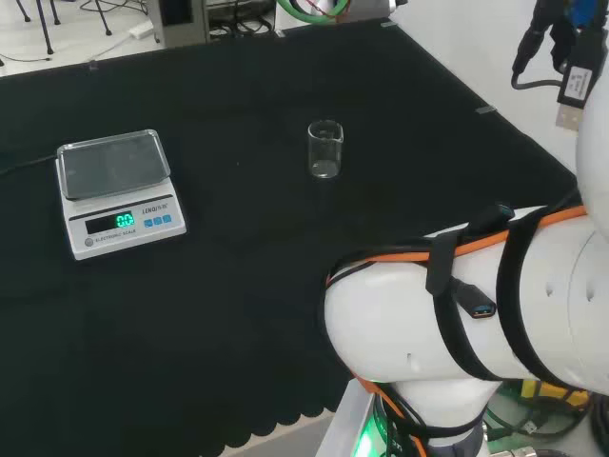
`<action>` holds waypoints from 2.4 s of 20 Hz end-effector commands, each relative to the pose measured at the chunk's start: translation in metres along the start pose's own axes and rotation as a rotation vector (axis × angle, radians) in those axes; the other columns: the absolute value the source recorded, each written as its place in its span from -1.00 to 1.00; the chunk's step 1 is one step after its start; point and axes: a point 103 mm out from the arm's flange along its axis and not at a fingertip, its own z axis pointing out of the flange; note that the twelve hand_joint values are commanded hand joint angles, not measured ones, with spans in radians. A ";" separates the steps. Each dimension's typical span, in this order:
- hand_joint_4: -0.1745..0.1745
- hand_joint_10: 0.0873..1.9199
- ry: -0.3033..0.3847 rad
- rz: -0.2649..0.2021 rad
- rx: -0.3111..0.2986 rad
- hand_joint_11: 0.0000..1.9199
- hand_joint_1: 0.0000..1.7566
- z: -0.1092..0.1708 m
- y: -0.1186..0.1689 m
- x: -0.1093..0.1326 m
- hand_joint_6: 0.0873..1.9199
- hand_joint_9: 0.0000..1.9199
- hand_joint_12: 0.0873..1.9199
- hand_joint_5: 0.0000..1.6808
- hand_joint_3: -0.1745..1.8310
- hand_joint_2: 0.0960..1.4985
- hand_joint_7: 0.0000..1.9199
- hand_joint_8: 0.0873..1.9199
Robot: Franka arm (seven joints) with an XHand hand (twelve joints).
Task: Pick up the beaker.
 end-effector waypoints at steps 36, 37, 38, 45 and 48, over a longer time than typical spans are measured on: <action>0.34 -0.20 -0.061 0.187 0.149 -1.00 -0.32 0.118 0.039 -0.053 -1.00 -0.68 0.64 -0.86 -0.64 -0.14 -0.83 -0.39; 0.34 -0.21 -0.046 0.200 0.152 -1.00 -0.32 0.123 0.041 -0.056 -1.00 -0.68 0.64 -0.86 -0.64 -0.14 -0.84 -0.39; 0.35 -0.21 -0.036 0.212 0.154 -1.00 -0.32 0.129 0.044 -0.059 -1.00 -0.69 0.64 -0.86 -0.64 -0.14 -0.84 -0.39; 0.37 -0.20 -0.032 0.288 0.138 -1.00 -0.32 0.152 0.081 -0.085 -1.00 -0.70 0.63 -0.88 -0.65 -0.15 -0.87 -0.39; 0.39 -0.20 -0.020 0.318 0.146 -1.00 -0.32 0.165 0.104 -0.098 -1.00 -0.71 0.61 -0.89 -0.65 -0.15 -0.89 -0.39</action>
